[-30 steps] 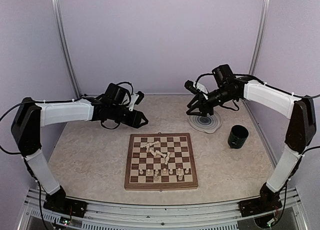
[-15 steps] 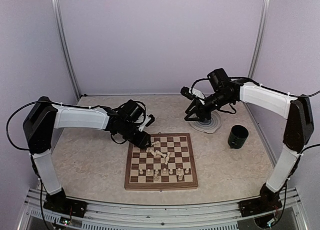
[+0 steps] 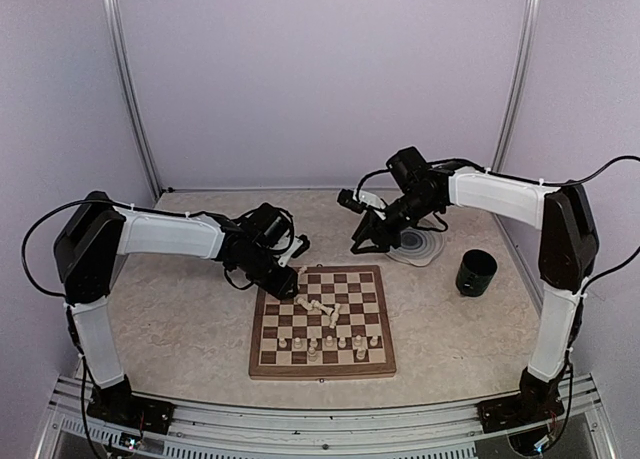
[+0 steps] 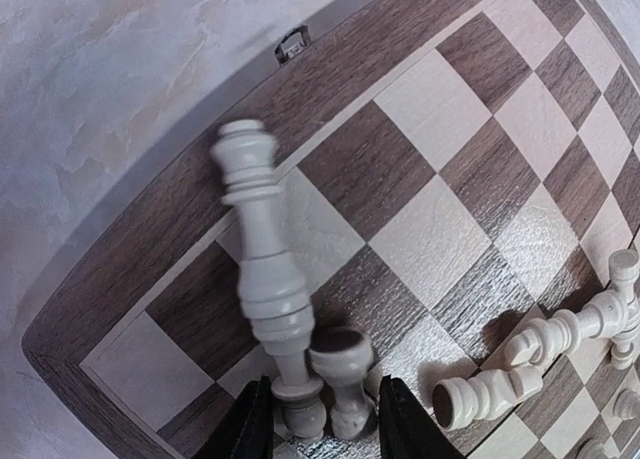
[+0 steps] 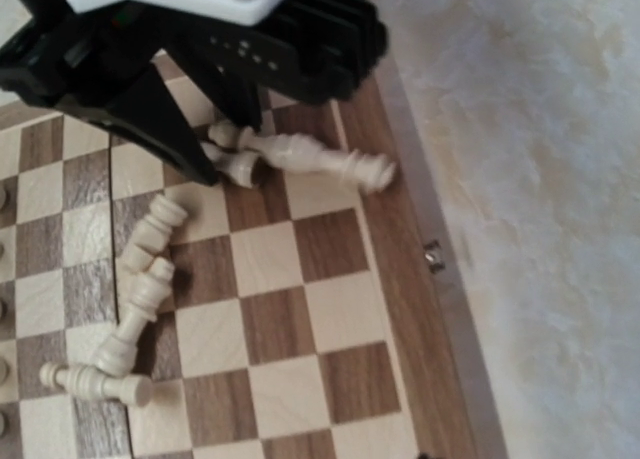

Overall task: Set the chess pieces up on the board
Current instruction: Adjust the chess pile on the chessboard.

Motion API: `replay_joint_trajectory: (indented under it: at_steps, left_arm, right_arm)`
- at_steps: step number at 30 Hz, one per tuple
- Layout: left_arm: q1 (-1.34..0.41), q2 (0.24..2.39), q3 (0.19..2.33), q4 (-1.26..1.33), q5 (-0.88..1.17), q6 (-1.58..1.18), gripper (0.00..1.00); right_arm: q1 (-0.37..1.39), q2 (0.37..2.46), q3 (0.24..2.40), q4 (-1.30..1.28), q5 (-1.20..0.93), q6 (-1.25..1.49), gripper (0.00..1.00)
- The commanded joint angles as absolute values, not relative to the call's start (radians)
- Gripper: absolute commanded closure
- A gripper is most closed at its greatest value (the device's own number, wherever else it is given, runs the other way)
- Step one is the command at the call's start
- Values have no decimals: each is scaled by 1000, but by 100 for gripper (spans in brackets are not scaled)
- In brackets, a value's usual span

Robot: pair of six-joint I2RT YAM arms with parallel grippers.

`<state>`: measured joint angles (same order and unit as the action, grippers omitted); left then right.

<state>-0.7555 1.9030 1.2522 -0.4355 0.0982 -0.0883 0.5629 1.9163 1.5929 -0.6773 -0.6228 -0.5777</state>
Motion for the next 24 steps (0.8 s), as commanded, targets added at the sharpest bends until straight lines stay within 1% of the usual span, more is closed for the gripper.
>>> replay_joint_trajectory:
  at_steps: [1,7,13,16,21,23,24]
  left_arm:
    - [-754,1932,1277,-447,134,-83,65]
    - [-740,1935,1269,-437,152,-80,69]
    - [-729,1892,1217,-388,155,-54,72]
    - [-730,1867,1197,-373,159,-46,73]
    - [-729,1883,1203,-377,202,-47,73]
    - [-727,1885,1200,-371,211,-57,71]
    - [-722,1886,1202,-370,217,-64,69]
  right_arm:
    - [615,1976,1645,-715,-619,-580,60]
    - [650,2072,1693,-715,-632,-621,59]
    - [650,2153,1768,-713,-690,-557,59]
    - [650,2167,1764,-703,-697,-552,57]
    - [650,2170,1743,-670,-657,-614,55]
    - [650,2176,1747,-659,-644,-625,54]
    - [650,2183,1756,-662,-642,-624,54]
